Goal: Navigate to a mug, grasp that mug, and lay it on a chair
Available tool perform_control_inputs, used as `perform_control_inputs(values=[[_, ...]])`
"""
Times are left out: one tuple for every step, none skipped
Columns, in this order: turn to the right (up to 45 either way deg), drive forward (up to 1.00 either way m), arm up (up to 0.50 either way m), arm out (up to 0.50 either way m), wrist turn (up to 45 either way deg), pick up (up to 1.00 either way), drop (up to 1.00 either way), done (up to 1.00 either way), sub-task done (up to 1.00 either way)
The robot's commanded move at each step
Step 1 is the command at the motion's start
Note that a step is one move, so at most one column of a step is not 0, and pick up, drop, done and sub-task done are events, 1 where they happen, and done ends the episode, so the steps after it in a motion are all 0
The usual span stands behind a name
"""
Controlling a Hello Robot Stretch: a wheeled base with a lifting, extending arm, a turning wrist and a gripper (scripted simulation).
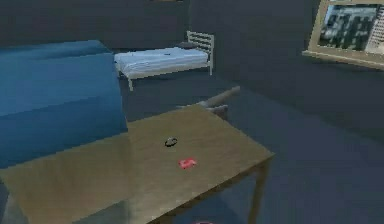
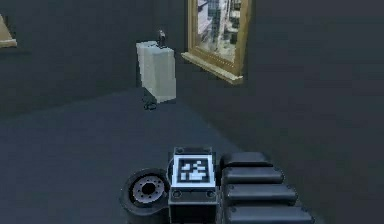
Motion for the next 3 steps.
perform_control_inputs(values=[[-21.0,0.00,0.00,0.00,0.0,0.00,0.00,0.00,0.00],[18.0,0.00,0.00,0.00,0.0,0.00,0.00,0.00,0.00],[-9.0,0.00,0.00,0.00,0.0,0.00,0.00,0.00,0.00]])
